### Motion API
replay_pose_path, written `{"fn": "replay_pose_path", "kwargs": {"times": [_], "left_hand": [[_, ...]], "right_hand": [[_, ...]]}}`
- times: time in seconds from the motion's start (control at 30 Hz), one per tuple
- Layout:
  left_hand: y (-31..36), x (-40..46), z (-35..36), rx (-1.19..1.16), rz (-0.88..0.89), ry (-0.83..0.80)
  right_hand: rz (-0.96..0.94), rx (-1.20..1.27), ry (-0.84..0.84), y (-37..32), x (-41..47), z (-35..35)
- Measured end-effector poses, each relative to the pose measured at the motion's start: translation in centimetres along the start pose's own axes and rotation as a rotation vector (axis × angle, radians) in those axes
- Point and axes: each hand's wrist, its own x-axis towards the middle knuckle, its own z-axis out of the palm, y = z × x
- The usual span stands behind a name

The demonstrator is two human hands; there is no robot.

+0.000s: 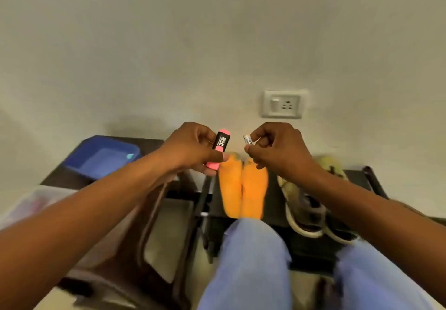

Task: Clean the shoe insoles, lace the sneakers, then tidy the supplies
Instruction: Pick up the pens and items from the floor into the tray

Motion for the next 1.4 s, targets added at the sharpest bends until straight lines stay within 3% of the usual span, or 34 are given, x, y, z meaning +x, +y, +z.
{"fn": "replay_pose_path", "kwargs": {"times": [0.13, 0.27, 0.37, 0.47, 0.7, 0.87, 1.4], "left_hand": [[-5.0, -1.9, -9.2, 0.161, -0.027, 0.239], [-8.4, -3.3, -16.9, 0.472, -0.029, 0.428], [-10.7, -2.6, -20.4, 0.517, -0.083, 0.424], [-12.9, -0.7, -22.6, 0.799, -0.099, 0.39], [-16.3, 4.1, -24.0, 1.067, -0.067, 0.145], [-17.9, 6.3, -23.5, 1.067, -0.018, 0.068], [-21.3, 7.8, -24.1, 0.867, 0.159, 0.28]], "right_hand": [[-0.085, 0.061, -0.134, -5.2, 2.7, 8.5], [-0.143, 0.072, -0.229, -9.8, 5.4, 16.4], [-0.185, 0.061, -0.259, -11.6, 7.4, 20.9], [-0.235, 0.009, -0.295, -12.6, 8.7, 23.9], [-0.337, -0.154, -0.343, -12.4, 10.7, 27.7], [-0.352, -0.21, -0.434, -11.1, 11.1, 28.8], [-0.523, -0.591, -0.668, -11.4, 11.9, 32.3]]}}
